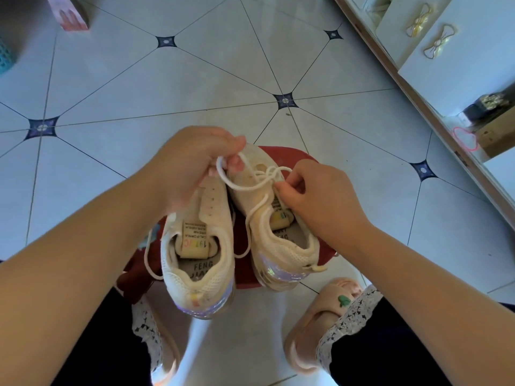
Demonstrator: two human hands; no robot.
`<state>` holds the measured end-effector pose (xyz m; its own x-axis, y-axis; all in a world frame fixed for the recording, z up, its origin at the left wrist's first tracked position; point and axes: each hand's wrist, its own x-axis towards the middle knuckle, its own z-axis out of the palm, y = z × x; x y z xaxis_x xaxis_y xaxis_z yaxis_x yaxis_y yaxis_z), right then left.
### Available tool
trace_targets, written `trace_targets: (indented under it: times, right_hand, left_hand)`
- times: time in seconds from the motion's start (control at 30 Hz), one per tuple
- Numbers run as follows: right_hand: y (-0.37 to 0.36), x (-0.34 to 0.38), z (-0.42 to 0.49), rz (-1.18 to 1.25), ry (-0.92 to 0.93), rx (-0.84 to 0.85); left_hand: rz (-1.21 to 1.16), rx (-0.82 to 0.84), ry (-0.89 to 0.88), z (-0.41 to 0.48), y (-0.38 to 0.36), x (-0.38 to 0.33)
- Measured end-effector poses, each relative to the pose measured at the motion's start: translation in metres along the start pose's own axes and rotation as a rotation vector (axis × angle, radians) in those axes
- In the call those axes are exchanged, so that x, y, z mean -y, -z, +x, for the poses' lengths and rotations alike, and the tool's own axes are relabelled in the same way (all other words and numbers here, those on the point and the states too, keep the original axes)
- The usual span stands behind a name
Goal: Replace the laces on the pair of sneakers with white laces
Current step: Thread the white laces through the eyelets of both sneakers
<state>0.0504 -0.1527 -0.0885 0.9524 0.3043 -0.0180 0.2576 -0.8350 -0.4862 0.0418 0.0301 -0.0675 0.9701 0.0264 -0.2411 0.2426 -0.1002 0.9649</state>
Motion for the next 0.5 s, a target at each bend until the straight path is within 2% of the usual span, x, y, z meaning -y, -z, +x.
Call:
trace_targets:
  times: [0.07,0.13,0.2,0.27,0.33,0.37,0.47,0.5]
  right_hand:
    - [-0.002,0.003,-0.001,-0.017,0.024,0.013]
    - [-0.003,0.005,0.000,-0.038,0.044,0.015]
    - [-0.003,0.005,0.000,-0.051,0.050,0.011]
    - [-0.003,0.004,-0.001,-0.051,0.050,0.010]
    - [-0.002,0.004,-0.001,-0.053,0.044,0.010]
    - [-0.001,0.004,-0.002,-0.054,0.038,0.002]
    - [0.004,0.000,0.000,-0.045,0.008,-0.030]
    - [0.005,-0.001,0.000,-0.038,-0.005,-0.032]
  left_hand:
    - [0.427,-0.082,0.024,-0.001,-0.008,0.003]
    - [0.770,-0.062,-0.007,-0.003,-0.019,0.004]
    - [0.927,-0.033,-0.055,0.000,-0.023,0.003]
    - [0.983,0.024,-0.103,0.005,-0.022,0.005]
    - [0.897,0.076,-0.103,0.006,-0.023,0.010]
    - [0.767,0.063,-0.068,0.006,-0.021,0.011]
    - [0.111,0.017,0.105,0.002,-0.010,0.010]
    - [-0.035,0.040,0.117,0.002,-0.004,0.010]
